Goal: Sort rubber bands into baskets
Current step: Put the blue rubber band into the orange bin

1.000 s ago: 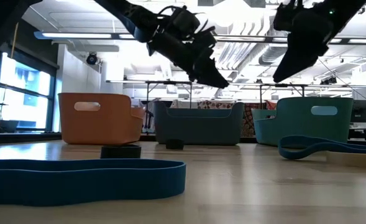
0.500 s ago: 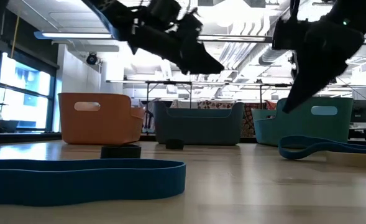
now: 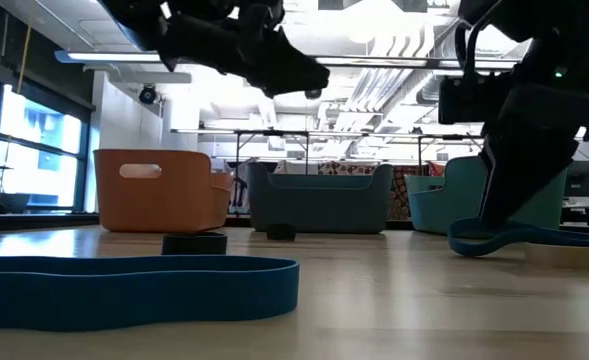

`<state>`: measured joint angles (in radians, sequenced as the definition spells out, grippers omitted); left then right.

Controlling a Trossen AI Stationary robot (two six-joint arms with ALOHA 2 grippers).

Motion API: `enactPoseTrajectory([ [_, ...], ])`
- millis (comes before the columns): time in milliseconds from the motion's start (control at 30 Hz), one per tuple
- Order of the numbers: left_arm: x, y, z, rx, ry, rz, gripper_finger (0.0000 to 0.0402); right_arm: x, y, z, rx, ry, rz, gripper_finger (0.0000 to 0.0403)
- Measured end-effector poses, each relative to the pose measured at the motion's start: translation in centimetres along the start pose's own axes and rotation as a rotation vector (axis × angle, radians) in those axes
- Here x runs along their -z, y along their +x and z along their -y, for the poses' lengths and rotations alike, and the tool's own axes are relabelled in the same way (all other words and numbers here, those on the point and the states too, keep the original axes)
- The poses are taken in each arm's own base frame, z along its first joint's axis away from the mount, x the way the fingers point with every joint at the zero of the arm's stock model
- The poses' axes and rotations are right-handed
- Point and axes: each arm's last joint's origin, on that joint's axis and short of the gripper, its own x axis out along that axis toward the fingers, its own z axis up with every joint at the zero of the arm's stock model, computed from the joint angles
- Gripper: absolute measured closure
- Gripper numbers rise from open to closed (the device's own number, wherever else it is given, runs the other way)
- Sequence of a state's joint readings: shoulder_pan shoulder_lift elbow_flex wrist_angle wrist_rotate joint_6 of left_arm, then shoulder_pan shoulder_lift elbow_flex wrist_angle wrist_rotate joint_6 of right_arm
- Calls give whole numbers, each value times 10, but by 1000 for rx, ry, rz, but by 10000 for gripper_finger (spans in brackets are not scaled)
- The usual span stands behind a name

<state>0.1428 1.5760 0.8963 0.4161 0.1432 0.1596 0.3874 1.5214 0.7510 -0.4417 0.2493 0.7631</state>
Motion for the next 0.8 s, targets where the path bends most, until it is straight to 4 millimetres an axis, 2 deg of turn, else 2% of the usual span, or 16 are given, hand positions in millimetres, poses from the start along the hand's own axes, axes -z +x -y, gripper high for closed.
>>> enactPoseTrajectory([
  [100,4,-5,9,23,11,-6,238,2,4,0,1,-5,-26,316],
  [233,13,-6,19,49,-4,-9,238,4,8,0,14,-15,-47,381],
  [300,16,-6,24,61,-8,-19,238,3,7,0,20,-27,-42,396],
  [433,21,-7,34,92,-1,-39,238,-8,-3,-5,46,-47,-4,389],
  [633,22,-6,54,133,69,-62,238,-36,-26,-19,111,-148,127,399],
  [800,21,-7,69,70,136,-81,238,-61,-46,-28,167,-235,247,401],
])
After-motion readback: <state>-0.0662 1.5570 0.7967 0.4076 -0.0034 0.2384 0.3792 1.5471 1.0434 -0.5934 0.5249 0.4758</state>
